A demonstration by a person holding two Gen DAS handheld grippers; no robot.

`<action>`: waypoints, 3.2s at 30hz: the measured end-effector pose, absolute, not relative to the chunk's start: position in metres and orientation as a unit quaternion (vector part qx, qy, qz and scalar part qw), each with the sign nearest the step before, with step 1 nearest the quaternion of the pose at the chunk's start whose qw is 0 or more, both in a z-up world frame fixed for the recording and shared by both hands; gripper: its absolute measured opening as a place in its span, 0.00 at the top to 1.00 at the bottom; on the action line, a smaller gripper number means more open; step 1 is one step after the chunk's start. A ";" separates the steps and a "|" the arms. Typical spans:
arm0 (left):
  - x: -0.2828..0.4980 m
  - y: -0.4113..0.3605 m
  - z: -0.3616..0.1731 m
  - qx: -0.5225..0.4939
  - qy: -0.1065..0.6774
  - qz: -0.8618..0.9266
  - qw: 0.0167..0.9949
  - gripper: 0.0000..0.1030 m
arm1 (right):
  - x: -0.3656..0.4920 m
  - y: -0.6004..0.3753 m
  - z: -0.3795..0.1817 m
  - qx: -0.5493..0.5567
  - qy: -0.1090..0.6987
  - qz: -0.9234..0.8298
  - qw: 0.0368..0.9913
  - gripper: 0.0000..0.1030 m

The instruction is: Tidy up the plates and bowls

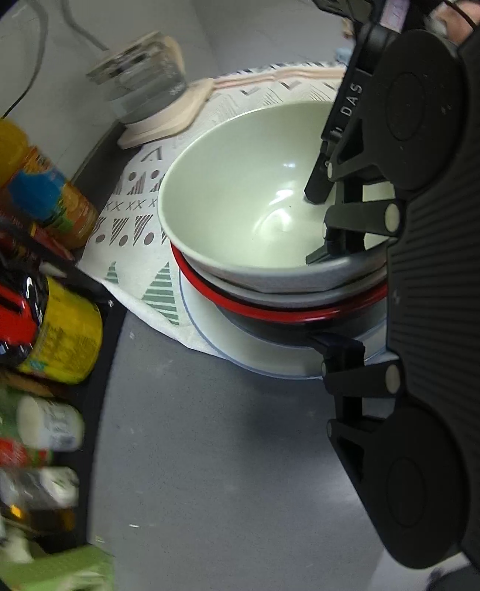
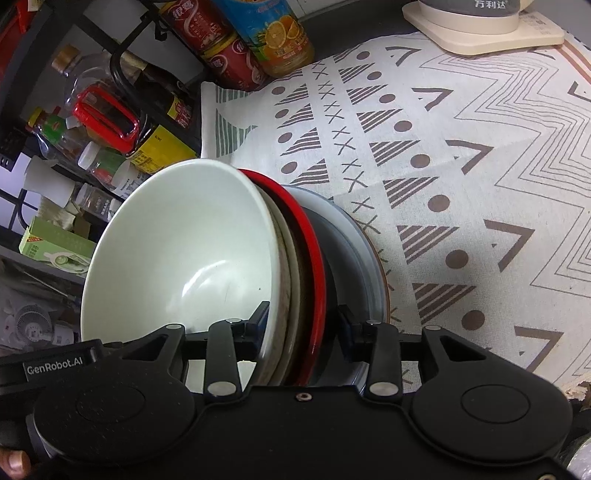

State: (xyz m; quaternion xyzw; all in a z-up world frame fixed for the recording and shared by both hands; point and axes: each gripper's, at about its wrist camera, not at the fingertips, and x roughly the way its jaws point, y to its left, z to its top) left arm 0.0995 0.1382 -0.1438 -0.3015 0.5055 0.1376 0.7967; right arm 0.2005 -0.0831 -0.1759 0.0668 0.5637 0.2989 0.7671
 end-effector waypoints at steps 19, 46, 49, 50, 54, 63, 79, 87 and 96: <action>0.118 0.148 -0.119 -0.265 0.494 0.094 0.823 0.15 | 0.203 -0.090 -0.149 0.055 0.522 0.300 0.797 0.25; 0.051 0.039 -0.039 -0.155 0.417 0.010 0.895 0.12 | 0.101 -0.242 -0.082 0.108 0.417 0.179 0.884 0.11; 0.034 0.022 -0.031 -0.136 0.409 -0.002 0.902 0.12 | 0.076 -0.259 -0.078 0.109 0.406 0.160 0.893 0.11; 0.027 0.017 -0.028 -0.129 0.404 -0.004 0.906 0.12 | 0.068 -0.264 -0.077 0.110 0.403 0.156 0.895 0.11; 0.000 0.002 -0.019 -0.111 0.387 -0.011 0.915 0.11 | 0.037 -0.283 -0.073 0.112 0.390 0.144 0.903 0.11; -0.060 -0.031 -0.005 -0.077 0.354 -0.031 0.932 0.06 | -0.031 -0.313 -0.061 0.116 0.352 0.124 0.921 0.11; -0.126 -0.055 -0.006 -0.058 0.329 -0.037 0.942 0.01 | -0.107 -0.340 -0.060 0.125 0.321 0.112 0.932 0.04; -0.145 -0.047 -0.007 -0.065 0.325 -0.033 0.943 0.01 | -0.126 -0.339 -0.066 0.125 0.314 0.118 0.933 0.01; -0.161 -0.039 -0.009 -0.062 0.323 -0.028 0.944 0.01 | -0.144 -0.347 -0.069 0.130 0.300 0.120 0.937 0.01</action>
